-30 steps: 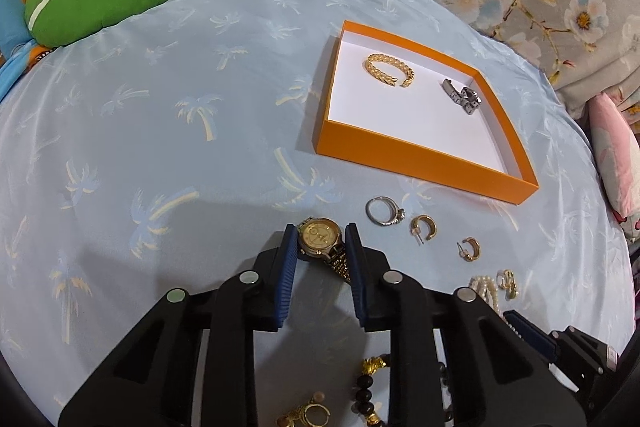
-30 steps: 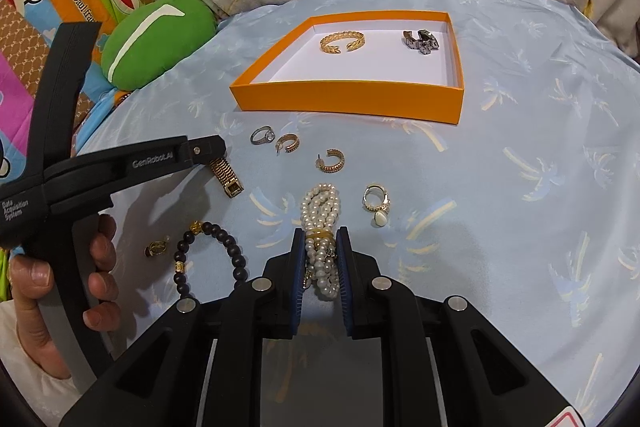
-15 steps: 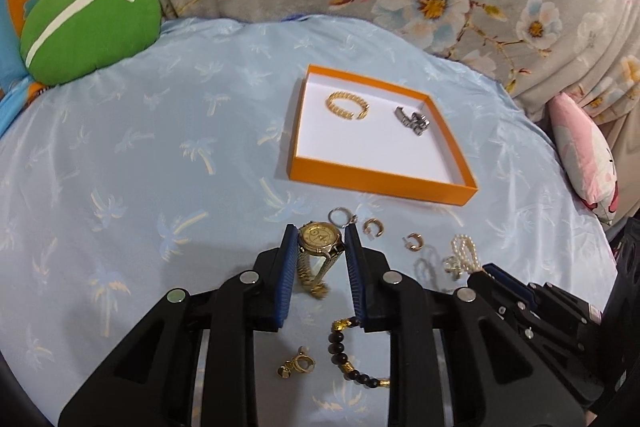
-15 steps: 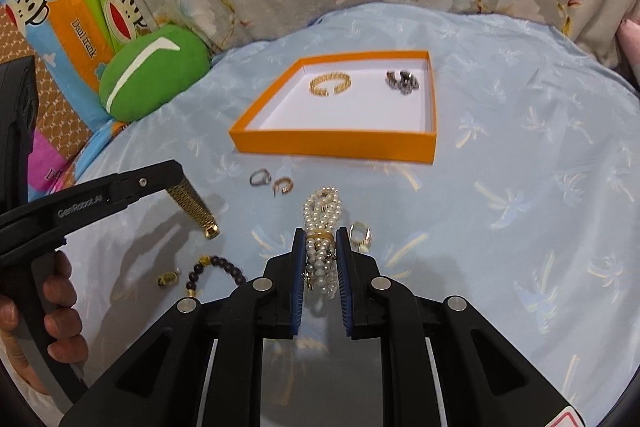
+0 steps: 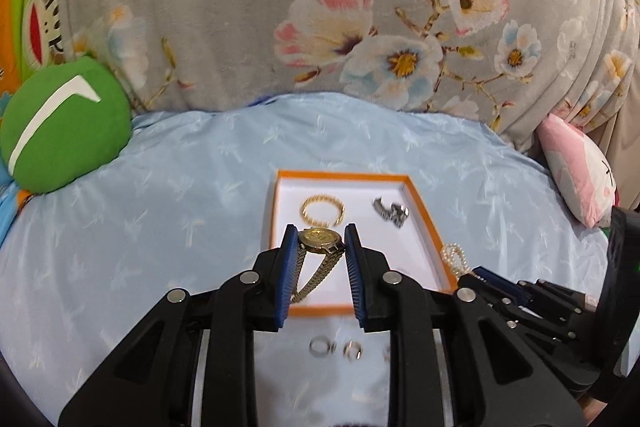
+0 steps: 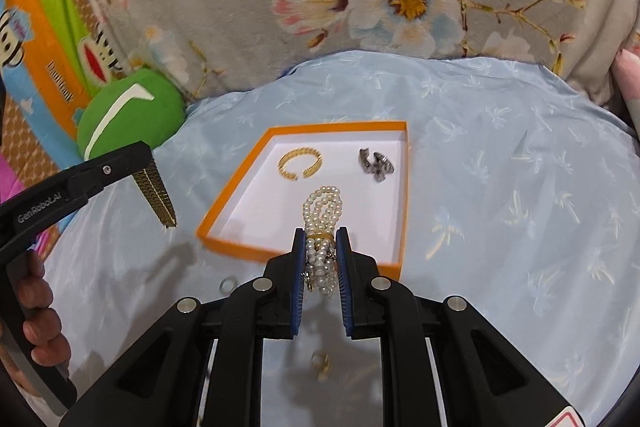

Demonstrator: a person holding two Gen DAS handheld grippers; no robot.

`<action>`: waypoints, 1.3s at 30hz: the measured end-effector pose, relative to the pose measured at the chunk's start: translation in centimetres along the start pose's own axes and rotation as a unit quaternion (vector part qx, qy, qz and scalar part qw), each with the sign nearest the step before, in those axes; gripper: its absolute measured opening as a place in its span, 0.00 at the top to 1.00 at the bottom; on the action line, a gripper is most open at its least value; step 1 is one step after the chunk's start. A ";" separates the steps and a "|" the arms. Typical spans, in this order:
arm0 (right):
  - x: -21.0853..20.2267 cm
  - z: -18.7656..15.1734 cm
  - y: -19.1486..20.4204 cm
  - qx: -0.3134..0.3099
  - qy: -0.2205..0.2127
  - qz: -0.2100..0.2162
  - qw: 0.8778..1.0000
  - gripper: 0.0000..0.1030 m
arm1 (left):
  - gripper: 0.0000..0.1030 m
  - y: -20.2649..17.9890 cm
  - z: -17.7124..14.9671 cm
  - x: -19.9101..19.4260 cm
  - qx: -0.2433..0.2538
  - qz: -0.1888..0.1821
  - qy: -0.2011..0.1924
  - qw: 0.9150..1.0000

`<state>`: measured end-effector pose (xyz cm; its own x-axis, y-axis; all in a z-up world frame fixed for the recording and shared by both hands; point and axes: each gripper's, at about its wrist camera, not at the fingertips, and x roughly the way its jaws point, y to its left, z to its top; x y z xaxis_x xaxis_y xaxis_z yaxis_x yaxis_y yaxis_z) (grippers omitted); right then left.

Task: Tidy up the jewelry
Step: 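Carry the gold watch and pearl bracelet into the box and open both tools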

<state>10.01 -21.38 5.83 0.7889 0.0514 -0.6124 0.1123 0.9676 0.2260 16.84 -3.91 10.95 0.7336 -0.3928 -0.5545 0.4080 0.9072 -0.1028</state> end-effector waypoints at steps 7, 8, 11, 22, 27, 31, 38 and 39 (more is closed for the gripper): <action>4.9 2.3 -1.4 0.011 0.017 -0.020 1.000 0.87 | 0.78 -0.4 1.5 6.5 -0.004 -0.016 0.016 1.000; 5.6 2.5 -1.5 0.010 0.019 -0.024 0.999 0.87 | 0.78 -0.4 1.5 7.4 -0.004 -0.013 0.020 1.000; 7.3 2.8 -2.0 0.016 0.029 -0.024 0.999 0.87 | 0.78 -0.4 1.0 10.1 0.000 -0.006 0.038 0.999; 10.9 2.0 -2.6 0.013 0.058 -0.031 0.998 0.86 | 0.77 0.3 -1.3 14.4 0.000 0.004 0.082 0.997; 10.6 2.0 -2.5 0.003 0.044 -0.041 0.998 0.83 | 0.65 0.6 -1.7 14.6 -0.005 0.009 0.079 0.997; 8.8 2.0 -2.9 0.015 0.023 -0.035 0.999 0.78 | 0.51 1.2 -1.3 12.6 -0.009 0.008 0.052 0.999; 2.0 -0.3 -3.3 0.025 -0.013 -0.024 0.999 0.73 | 0.50 4.2 -1.6 5.4 -0.016 0.037 0.010 0.999; 1.0 -1.1 -3.2 0.023 -0.015 -0.023 0.999 0.71 | 0.50 4.8 -2.1 4.1 -0.018 0.044 0.008 0.999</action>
<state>9.78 -24.15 3.70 0.8003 -0.0016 -0.5996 0.1767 0.9562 0.2334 20.69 -0.83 6.42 0.7571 -0.3083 -0.5760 0.3221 0.9432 -0.0815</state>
